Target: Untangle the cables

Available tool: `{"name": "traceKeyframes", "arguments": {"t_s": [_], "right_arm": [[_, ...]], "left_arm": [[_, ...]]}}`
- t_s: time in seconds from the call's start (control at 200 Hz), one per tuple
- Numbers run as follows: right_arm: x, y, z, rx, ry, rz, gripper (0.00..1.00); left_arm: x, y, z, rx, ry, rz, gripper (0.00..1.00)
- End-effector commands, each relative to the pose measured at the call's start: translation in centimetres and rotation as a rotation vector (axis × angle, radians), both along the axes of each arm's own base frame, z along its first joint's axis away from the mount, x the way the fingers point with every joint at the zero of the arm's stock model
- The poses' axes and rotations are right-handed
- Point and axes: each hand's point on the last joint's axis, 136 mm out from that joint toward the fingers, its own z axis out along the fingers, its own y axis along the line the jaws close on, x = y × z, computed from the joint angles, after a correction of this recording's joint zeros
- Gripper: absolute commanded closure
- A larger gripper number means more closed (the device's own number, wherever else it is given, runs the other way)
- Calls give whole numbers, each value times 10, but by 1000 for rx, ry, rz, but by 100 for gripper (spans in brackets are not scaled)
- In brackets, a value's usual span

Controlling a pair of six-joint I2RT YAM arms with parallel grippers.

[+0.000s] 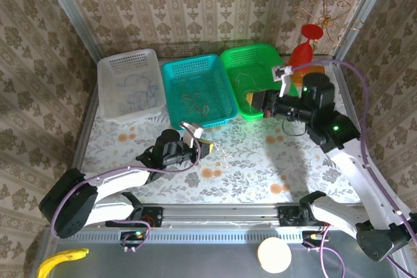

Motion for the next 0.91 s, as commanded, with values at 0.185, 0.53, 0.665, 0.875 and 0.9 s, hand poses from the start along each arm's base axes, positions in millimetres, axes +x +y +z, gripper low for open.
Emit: {"name": "traceKeyframes", "arguments": {"t_s": [0.185,0.53,0.665,0.875,0.9], "right_arm": [[-5,-6,-138,-108,251,-70,67],[-14,-6,-231,-154,413,-103,44],[-13,3,-244,-147,441,-92,41],[-9,18,-254,-132,466,-67,41],[-9,19,-253,-128,467,-65,41]], "left_arm": [[1,2,30,-29,-45,-1,100],[1,1,50,-64,-74,-5,100],[1,0,63,-86,-94,-7,100],[0,0,76,-110,-114,-9,100],[0,0,79,-115,-117,-8,100]]}}
